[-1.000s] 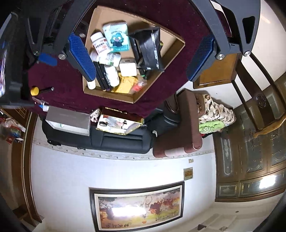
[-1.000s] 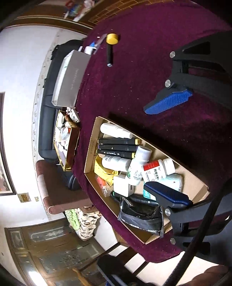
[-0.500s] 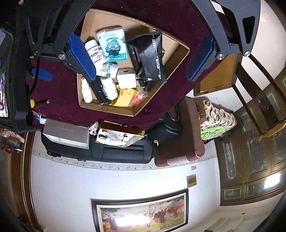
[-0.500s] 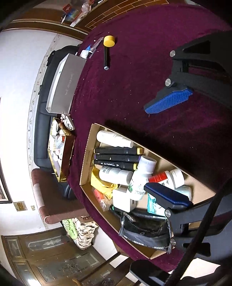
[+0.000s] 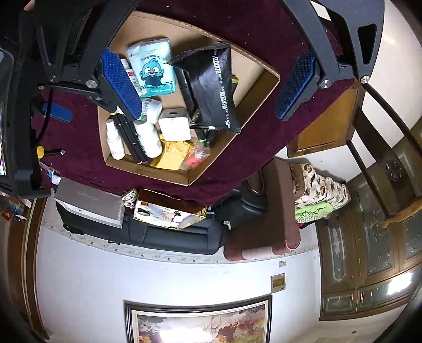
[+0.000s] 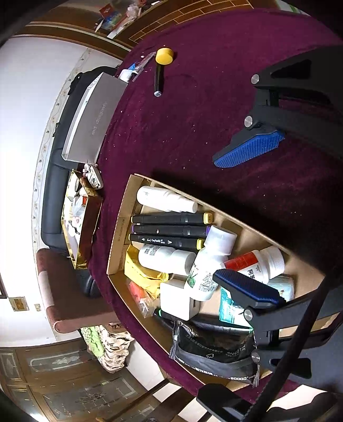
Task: Organize objects
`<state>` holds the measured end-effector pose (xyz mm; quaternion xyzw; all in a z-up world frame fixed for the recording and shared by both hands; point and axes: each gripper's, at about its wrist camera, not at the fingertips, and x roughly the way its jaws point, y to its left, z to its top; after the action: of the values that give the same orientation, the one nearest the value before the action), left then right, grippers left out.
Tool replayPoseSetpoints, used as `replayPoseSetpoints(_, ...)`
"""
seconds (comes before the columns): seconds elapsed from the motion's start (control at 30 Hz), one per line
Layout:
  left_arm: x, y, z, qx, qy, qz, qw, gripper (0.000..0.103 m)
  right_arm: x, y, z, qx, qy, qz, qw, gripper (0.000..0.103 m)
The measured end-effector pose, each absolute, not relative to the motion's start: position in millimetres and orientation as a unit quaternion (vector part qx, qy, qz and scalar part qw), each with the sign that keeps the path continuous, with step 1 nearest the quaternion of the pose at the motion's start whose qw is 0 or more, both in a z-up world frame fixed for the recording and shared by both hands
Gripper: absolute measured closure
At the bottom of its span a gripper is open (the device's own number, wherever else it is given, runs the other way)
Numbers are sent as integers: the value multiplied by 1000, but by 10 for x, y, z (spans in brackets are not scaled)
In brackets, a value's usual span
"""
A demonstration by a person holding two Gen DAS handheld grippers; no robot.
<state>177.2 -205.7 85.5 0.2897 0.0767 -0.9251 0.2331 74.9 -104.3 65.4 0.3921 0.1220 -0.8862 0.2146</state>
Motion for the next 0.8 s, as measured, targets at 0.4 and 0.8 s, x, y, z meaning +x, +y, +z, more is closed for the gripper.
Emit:
replayPoseSetpoints(0.4,1727,-2222,762,304,91,-920,230,4,725,-1141,618,386,154,-890,190,23)
replayPoseSetpoints(0.8,1662,-2256,707,322,98,-915,222,4,688,-1057,529,395,159,-886,184,23)
